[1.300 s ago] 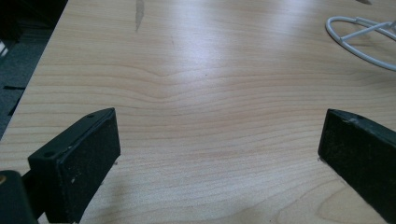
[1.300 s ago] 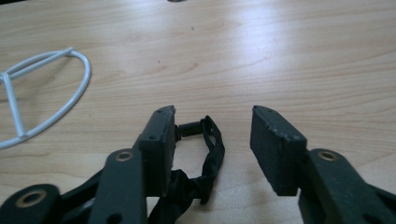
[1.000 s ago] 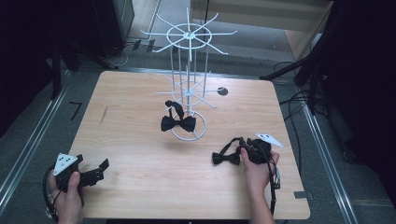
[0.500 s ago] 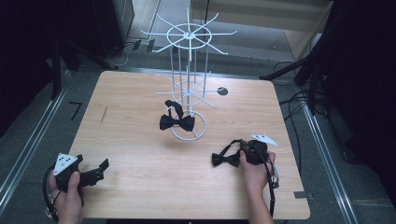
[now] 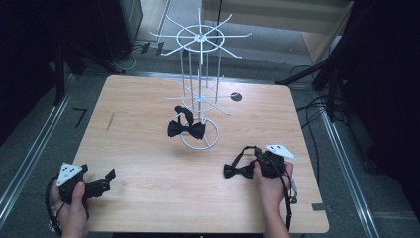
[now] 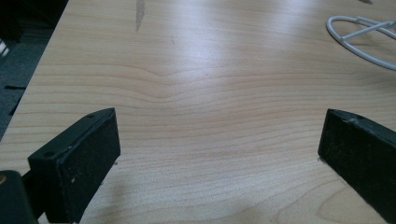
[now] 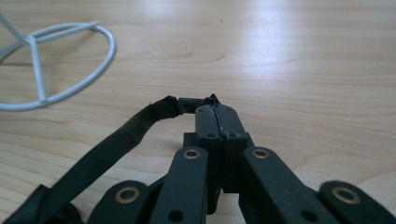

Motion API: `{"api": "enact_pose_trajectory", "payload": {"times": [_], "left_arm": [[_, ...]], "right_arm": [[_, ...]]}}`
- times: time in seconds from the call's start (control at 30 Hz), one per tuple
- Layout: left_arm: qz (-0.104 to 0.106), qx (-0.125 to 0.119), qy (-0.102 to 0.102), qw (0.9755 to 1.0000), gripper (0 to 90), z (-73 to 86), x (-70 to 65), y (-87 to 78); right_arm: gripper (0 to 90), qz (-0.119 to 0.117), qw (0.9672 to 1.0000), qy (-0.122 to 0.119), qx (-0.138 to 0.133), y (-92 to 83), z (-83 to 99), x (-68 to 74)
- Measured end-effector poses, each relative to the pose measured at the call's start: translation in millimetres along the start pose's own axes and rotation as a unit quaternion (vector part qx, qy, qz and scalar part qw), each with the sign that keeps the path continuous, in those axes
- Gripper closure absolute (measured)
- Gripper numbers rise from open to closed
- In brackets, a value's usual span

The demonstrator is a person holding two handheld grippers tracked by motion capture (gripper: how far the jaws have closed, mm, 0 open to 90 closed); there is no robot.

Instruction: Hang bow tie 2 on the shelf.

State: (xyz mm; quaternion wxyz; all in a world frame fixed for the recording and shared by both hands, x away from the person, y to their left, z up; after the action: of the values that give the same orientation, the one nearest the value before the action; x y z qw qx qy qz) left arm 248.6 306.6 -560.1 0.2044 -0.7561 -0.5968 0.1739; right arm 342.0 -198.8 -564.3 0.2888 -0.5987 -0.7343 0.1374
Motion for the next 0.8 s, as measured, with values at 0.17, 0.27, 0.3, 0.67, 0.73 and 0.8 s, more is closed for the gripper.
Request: {"api": "enact_pose_trajectory", "payload": {"times": [0.17, 0.27, 0.3, 0.67, 0.73, 0.8], "left_arm": [[0.0, -0.001, 0.001, 1.0, 0.0, -0.1, -0.1, 0.1], [0.0, -0.001, 0.0, 1.0, 0.0, -0.1, -0.1, 0.1], [0.0, -0.001, 0.0, 1.0, 0.0, -0.1, 0.0, 0.1], [0.001, -0.001, 0.0, 1.0, 0.0, -0.1, 0.0, 0.1], [0.0, 0.0, 0.0, 1.0, 0.0, -0.1, 0.0, 0.1], [0.0, 0.001, 0.001, 1.0, 0.0, 0.0, 0.1, 0.0]], "right_arm": [[90.0, -0.016, 0.9996, -0.01, -0.023, -10.5, -8.9, 11.8], [90.0, -0.029, 0.9987, -0.018, -0.037, -16.6, -13.3, 20.8], [90.0, -0.033, 0.9983, -0.02, -0.043, -19.5, -15.3, 25.4], [90.0, -0.062, 0.9942, -0.048, -0.074, -36.8, -28.3, 55.3], [90.0, -0.068, 0.9932, -0.052, -0.079, -40.6, -31.5, 61.4], [90.0, -0.074, 0.9921, -0.055, -0.084, -43.7, -34.3, 66.7]]}}
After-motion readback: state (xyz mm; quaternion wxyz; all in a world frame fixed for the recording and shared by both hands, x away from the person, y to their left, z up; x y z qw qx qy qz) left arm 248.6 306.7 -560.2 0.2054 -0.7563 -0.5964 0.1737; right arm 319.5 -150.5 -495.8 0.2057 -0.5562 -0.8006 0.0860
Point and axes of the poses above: each handheld gripper's, and its own axes: y roughly forward along the jaws, z roughly out of its underside, x roughly to its left, the point moved 7 cm from there along y, roughly forward along the jaws, and after that the axes turned 9 degrees about y, right-handed, at the moved point
